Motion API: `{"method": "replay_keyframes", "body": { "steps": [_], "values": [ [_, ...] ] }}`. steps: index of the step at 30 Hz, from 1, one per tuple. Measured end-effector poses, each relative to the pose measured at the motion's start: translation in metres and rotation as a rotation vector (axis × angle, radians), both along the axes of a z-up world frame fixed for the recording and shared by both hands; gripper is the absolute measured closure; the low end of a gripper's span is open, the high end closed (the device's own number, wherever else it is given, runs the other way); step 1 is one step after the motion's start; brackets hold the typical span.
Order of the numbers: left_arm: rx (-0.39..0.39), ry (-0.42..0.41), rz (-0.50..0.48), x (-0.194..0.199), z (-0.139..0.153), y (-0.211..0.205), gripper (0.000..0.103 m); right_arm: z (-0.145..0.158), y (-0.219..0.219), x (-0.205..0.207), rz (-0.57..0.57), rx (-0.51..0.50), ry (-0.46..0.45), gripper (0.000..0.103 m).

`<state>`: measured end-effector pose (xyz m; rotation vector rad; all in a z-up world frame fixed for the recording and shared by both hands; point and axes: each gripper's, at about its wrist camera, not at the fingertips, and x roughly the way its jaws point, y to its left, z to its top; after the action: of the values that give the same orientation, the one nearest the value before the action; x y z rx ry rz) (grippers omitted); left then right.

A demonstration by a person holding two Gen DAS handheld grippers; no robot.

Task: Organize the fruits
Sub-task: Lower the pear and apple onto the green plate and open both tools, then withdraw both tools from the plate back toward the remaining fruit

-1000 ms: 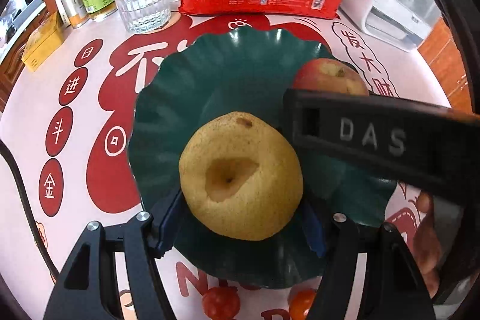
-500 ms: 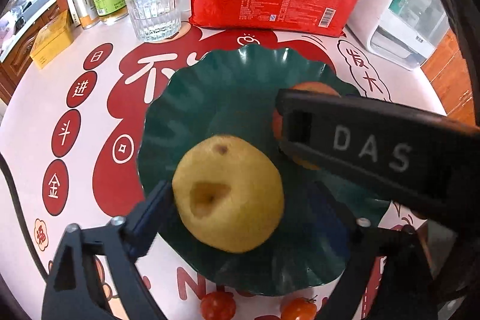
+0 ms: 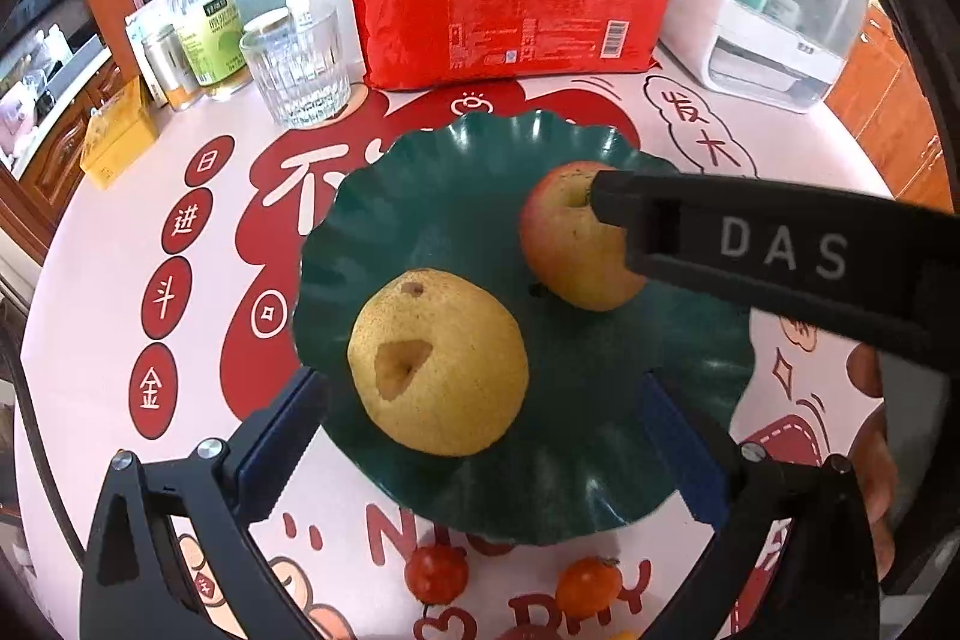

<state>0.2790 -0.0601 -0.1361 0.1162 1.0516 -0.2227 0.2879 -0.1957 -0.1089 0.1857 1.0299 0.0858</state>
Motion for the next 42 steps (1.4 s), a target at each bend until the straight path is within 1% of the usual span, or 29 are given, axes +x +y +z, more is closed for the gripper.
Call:
{"method": "replay_keyframes", "body": {
  "steps": [4,7,17,23,28,33,37,42],
  "values": [
    [0.003,-0.028,-0.013,-0.015,0.014,0.0,0.0,0.009,-0.008,-0.014,-0.01,0.018,-0.016,0.034],
    [0.005,-0.049,-0.02,-0.027,0.024,0.001,0.0,0.016,-0.01,-0.026,-0.007,0.014,-0.031,0.034],
    [0.003,-0.097,-0.022,-0.073,0.059,0.01,0.0,0.043,-0.002,-0.077,0.028,0.003,-0.079,0.034],
    [0.016,-0.125,0.003,-0.099,0.081,0.019,0.0,0.064,0.007,-0.107,0.042,-0.032,-0.111,0.034],
    [-0.005,-0.14,0.02,-0.123,0.1,0.03,0.0,0.079,0.01,-0.132,0.049,-0.031,-0.13,0.034],
    [-0.004,-0.165,0.04,-0.149,0.115,0.039,0.0,0.089,0.013,-0.163,0.049,-0.033,-0.144,0.034],
    [0.006,-0.166,0.06,-0.168,0.12,0.048,0.0,0.093,0.012,-0.186,0.047,-0.014,-0.152,0.034],
    [-0.026,-0.129,0.087,-0.19,0.12,0.063,0.0,0.096,0.011,-0.211,0.051,-0.007,-0.145,0.034]
  ]
}}
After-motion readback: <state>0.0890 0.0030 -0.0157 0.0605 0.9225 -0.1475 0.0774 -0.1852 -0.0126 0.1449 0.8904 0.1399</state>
